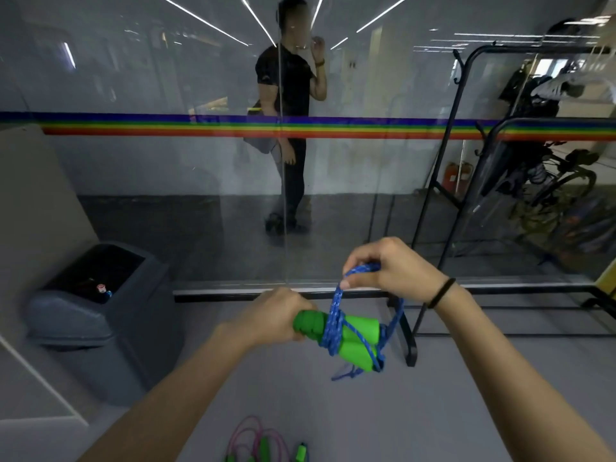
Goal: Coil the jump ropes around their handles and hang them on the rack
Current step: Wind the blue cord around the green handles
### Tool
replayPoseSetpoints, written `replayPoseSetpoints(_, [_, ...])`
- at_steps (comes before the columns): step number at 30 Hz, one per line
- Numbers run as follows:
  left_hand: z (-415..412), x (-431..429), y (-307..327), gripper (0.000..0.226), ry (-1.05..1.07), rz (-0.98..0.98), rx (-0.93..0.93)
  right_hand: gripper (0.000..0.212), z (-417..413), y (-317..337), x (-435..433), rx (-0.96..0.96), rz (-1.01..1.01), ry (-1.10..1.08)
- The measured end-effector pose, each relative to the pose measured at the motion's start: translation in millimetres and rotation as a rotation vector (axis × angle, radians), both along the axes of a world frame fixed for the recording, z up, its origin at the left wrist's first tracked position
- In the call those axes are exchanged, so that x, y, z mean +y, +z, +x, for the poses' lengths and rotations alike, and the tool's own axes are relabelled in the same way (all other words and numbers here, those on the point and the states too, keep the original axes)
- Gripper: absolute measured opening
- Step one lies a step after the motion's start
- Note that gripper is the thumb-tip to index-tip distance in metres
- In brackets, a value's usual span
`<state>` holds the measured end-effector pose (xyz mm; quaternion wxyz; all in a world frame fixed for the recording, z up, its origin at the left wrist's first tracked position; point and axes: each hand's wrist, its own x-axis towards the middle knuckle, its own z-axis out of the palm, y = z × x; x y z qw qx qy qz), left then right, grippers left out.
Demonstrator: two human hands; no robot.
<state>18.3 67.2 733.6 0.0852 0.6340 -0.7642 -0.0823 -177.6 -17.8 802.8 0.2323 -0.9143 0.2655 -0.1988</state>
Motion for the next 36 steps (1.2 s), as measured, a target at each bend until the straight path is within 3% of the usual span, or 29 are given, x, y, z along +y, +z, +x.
replayPoseSetpoints(3, [-1.6,4.1,-0.2,0.016,-0.103,-0.054,0.334,0.007,2.5,-13.9,-16.9,-0.241,0.244,0.013])
replayPoseSetpoints(8, [-6.7,5.0,11.3,0.026,0.07,-0.228,0.783,0.031,-1.1,-48.1,-11.5,-0.434,0.579,-0.054])
replayPoseSetpoints(13, [-8.3,-6.2,10.4,0.022,0.363,-0.356,1.009,0.033,-0.6,-69.3,-3.5,-0.259,0.587,-0.099])
replayPoseSetpoints(17, [-3.0,-13.9,5.9,0.024,0.529,-0.403,0.815,0.025,1.0,-55.3,13.1,0.122,0.297,-0.044])
replayPoseSetpoints(21, [-3.8,-12.3,1.6,0.045,0.477,-0.255,0.355,0.024,3.8,-32.6,27.2,0.466,-0.018,0.046])
replayPoseSetpoints(24, [-4.8,-9.3,0.7,0.046,0.305,-0.136,-0.02,0.021,2.0,-11.5,27.8,0.486,-0.066,0.067])
replayPoseSetpoints(27, [-5.0,-6.3,2.5,0.042,0.0,-0.043,-0.086,0.016,1.5,1.4,11.0,0.379,-0.033,0.077])
replayPoseSetpoints(29, [-5.0,-4.6,5.1,0.034,-0.113,-0.007,-0.07,0.01,3.5,-4.2,-4.5,0.247,0.105,0.092])
replayPoseSetpoints(32, [-5.1,-3.1,8.0,0.034,-0.146,-0.028,0.21,0.005,1.9,-22.3,-16.9,-0.018,0.357,0.11])
replayPoseSetpoints(34, [-2.9,-2.8,11.7,0.037,-0.089,-0.072,0.58,0.021,-0.7,-38.0,-16.0,-0.266,0.565,-0.017])
replayPoseSetpoints(36, [-2.6,-3.6,16.1,0.036,0.027,-0.122,0.84,0.036,-1.0,-54.4,-9.9,-0.377,0.688,-0.18])
